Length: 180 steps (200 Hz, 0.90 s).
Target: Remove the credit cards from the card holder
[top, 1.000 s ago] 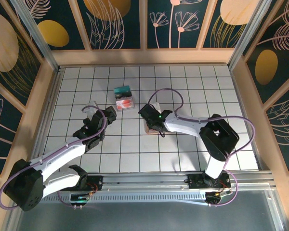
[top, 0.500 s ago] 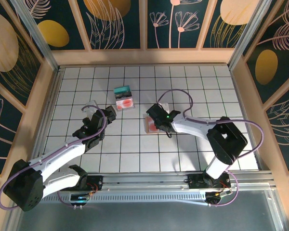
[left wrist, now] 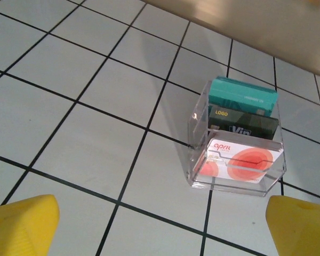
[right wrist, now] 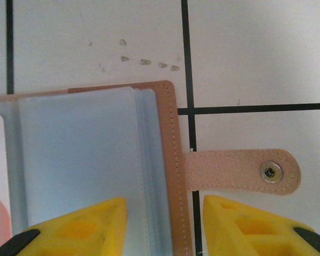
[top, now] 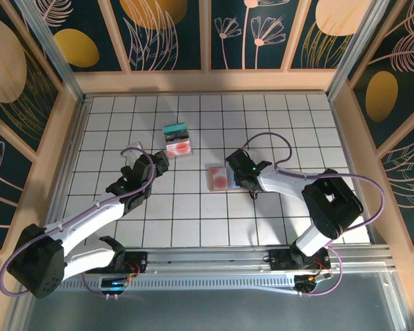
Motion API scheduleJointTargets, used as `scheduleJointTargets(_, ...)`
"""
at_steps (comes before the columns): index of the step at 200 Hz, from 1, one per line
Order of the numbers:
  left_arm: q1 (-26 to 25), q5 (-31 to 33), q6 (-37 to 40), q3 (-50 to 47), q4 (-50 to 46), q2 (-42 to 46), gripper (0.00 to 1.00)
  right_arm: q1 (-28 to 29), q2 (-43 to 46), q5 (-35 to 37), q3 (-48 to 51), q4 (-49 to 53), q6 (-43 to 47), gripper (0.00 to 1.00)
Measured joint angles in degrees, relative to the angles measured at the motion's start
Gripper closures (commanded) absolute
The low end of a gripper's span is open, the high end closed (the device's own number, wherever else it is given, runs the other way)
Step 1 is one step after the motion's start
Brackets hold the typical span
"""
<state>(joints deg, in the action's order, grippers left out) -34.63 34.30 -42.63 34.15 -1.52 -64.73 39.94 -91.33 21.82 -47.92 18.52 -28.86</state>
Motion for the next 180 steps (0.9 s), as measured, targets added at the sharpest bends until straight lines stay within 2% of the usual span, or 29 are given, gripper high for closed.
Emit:
scheduleJointTargets(68,-10.3,0.3,2.6,6.6,2.0,-12.7,0.01,-2.8,-1.6,-3.9,0.5,-2.8,0.2,0.61)
scheduleJointTargets(99,-13.5,1.0,3.4,10.2,2.4,-19.5,0.01,-4.9,0.7,-6.3,0.5,-2.9,0.7,0.66)
scheduleJointTargets(142,-16.0,1.0,3.3,13.5,2.4,-26.0,0.01,-6.4,8.2,-11.5,0.5,-3.8,1.1,0.68)
scheduleJointTargets(180,-16.0,-1.0,0.9,13.6,2.8,-29.0,0.01,-6.5,8.7,-20.1,0.4,-6.3,-0.1,0.71)
